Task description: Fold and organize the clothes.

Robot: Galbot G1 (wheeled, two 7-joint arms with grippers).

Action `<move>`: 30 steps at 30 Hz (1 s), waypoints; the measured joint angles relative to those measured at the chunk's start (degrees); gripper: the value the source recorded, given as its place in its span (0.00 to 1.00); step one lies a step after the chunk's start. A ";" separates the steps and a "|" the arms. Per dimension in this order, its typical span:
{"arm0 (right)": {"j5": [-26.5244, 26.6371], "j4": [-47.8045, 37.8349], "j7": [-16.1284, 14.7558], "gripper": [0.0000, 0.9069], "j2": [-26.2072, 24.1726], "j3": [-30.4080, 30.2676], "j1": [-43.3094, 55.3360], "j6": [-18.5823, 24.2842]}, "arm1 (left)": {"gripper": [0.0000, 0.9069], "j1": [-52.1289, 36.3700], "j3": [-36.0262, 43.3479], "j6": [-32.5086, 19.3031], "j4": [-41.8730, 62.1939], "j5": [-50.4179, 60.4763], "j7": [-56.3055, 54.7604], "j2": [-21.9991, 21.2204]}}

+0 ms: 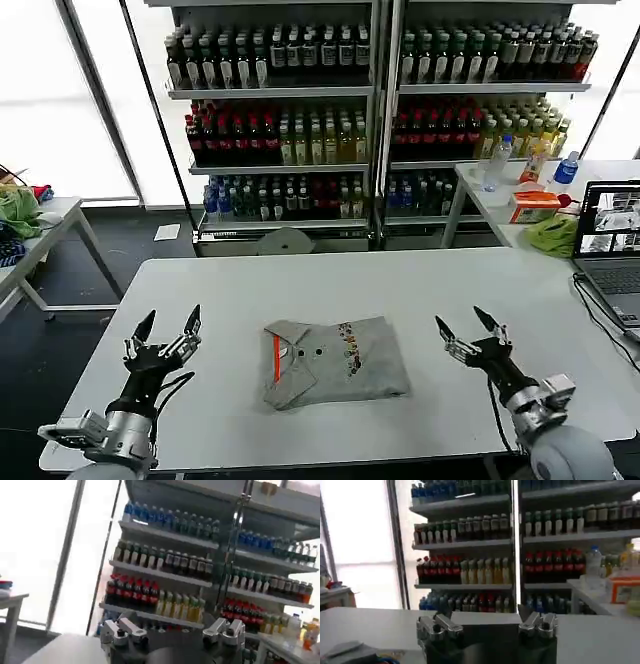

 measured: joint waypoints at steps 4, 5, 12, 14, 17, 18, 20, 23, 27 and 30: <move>-1.46 1.18 -0.56 1.00 0.46 2.09 -3.94 3.49 | 1.00 1.76 0.00 -3.96 0.33 3.60 0.90 -1.47; -1.80 1.53 -0.73 1.00 0.59 2.44 -4.68 4.31 | 1.00 2.25 -0.08 -5.02 0.40 4.53 1.15 -1.83; -3.87 3.36 -1.25 1.00 1.60 3.31 -7.47 7.30 | 1.00 5.05 0.18 -10.58 0.78 8.65 2.73 -3.53; -4.41 3.49 -1.47 1.00 1.79 3.16 -7.72 7.57 | 1.00 5.76 0.27 -11.67 1.21 9.62 3.12 -3.87; -5.17 3.61 -1.51 1.00 2.21 2.69 -7.89 7.98 | 1.00 6.65 0.29 -13.19 1.88 10.80 3.48 -4.34; -5.42 3.61 -1.50 1.00 2.31 2.52 -7.89 8.15 | 1.00 6.97 0.31 -13.60 2.13 11.07 3.62 -4.45; -5.73 3.58 -1.50 1.00 2.28 2.14 -7.85 8.35 | 1.00 7.58 0.27 -14.46 2.59 11.73 3.89 -4.65; -6.00 3.33 -1.59 1.00 2.10 1.75 -7.85 8.46 | 1.00 8.46 0.16 -15.52 2.98 12.59 4.11 -4.87; -5.32 2.96 -1.82 1.00 1.95 1.28 -7.53 8.27 | 1.00 9.27 0.12 -16.41 3.05 13.50 4.34 -5.12; -4.84 2.32 -1.84 1.00 1.87 0.75 -7.12 7.96 | 1.00 9.65 0.13 -16.82 2.91 14.07 4.52 -5.54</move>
